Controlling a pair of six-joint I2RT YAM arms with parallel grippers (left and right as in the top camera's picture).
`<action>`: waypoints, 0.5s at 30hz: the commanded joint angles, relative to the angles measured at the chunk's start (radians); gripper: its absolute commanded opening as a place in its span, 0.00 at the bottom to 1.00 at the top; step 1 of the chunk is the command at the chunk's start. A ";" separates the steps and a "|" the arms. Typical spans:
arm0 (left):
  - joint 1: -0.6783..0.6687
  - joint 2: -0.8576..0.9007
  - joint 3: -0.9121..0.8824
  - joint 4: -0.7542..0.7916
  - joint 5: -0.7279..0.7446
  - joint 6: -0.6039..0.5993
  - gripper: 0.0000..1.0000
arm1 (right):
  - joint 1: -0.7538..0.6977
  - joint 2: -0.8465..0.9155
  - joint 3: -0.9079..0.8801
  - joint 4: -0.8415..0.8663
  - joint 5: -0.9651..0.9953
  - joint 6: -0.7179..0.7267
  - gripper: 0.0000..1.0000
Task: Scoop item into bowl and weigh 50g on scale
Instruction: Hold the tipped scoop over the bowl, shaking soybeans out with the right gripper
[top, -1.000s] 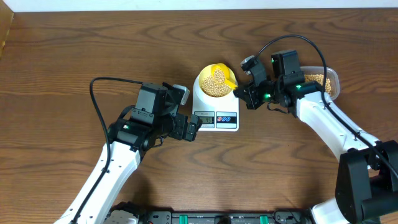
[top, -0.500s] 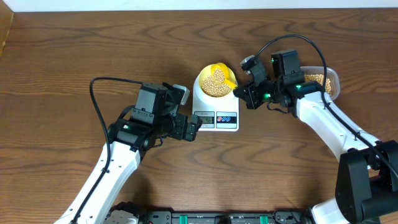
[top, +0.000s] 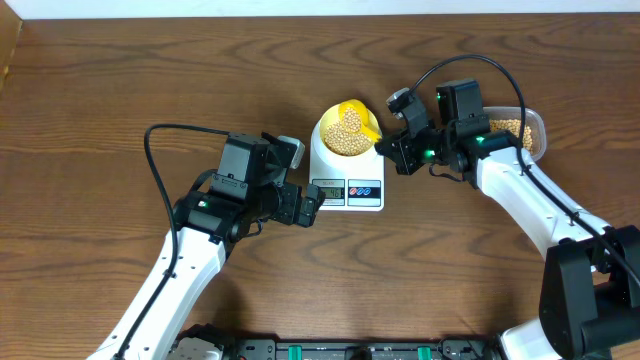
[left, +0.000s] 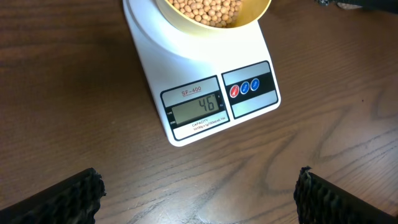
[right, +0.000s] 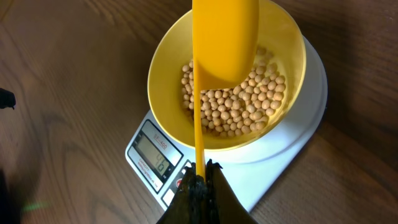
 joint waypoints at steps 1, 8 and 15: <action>-0.002 0.004 0.002 0.001 -0.010 0.003 1.00 | 0.005 -0.006 0.003 0.003 -0.010 -0.010 0.01; -0.002 0.004 0.002 0.001 -0.010 0.003 1.00 | 0.005 -0.006 0.003 -0.005 -0.009 -0.090 0.01; -0.002 0.004 0.002 0.001 -0.010 0.002 1.00 | 0.005 -0.006 0.003 -0.008 0.025 -0.112 0.01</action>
